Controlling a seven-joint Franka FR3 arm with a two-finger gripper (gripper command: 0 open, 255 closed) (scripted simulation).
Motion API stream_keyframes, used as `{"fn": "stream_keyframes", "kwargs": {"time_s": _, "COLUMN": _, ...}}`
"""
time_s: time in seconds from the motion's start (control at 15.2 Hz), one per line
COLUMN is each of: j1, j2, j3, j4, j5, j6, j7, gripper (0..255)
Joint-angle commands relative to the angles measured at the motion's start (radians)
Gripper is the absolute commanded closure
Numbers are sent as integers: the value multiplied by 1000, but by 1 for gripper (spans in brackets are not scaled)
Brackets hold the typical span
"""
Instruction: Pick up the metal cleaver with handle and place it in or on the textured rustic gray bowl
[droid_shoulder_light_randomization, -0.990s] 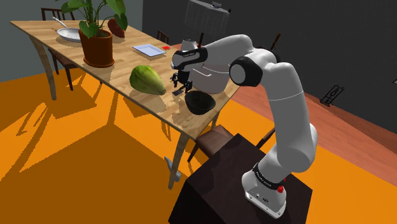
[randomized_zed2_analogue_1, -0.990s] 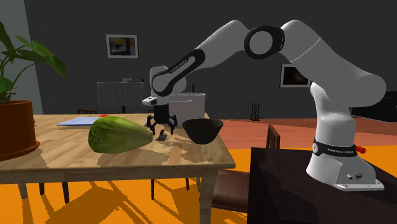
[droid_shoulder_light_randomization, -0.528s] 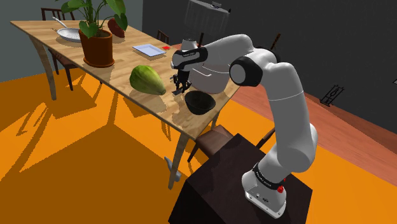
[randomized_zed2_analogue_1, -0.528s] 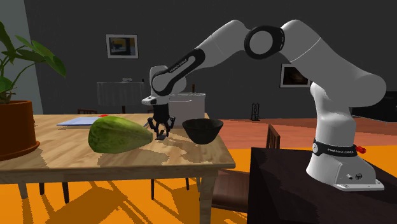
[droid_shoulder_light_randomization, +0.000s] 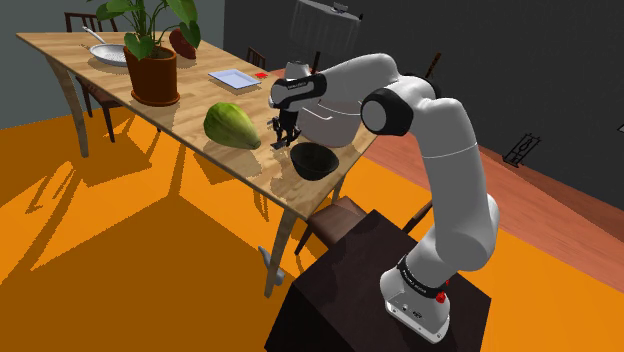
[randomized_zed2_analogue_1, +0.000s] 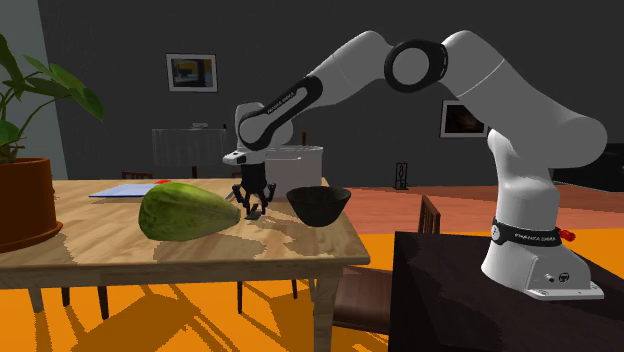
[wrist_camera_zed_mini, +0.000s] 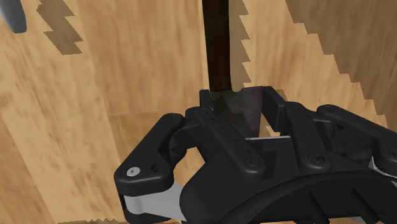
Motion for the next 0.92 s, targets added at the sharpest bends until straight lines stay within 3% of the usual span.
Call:
{"fn": "stream_keyframes", "kwargs": {"time_s": 0.0, "j1": 0, "j2": -9, "j3": -2, "j4": 2, "j5": -2, "j6": -13, "j7": 0, "gripper": 255}}
{"fn": "stream_keyframes", "kwargs": {"time_s": 0.86, "j1": 7, "j2": -90, "j3": -18, "j4": 46, "j5": -23, "j6": -137, "j7": 8, "gripper": 255}}
